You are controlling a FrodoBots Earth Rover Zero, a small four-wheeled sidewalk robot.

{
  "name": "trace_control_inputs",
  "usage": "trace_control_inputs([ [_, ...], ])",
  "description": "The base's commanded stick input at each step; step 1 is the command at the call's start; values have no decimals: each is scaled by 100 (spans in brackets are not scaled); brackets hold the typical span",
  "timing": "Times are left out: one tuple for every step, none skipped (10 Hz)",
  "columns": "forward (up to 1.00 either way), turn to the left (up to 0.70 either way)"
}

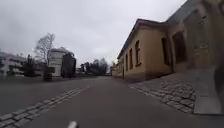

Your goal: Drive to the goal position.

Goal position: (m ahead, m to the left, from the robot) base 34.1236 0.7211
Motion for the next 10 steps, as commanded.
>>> trace_control_inputs([
  [100, 1],
  [100, 1],
  [100, 1],
  [100, 1],
  [100, 1],
  [100, 1],
  [100, 1],
  [100, 1],
  [100, 1],
  [100, 1],
])
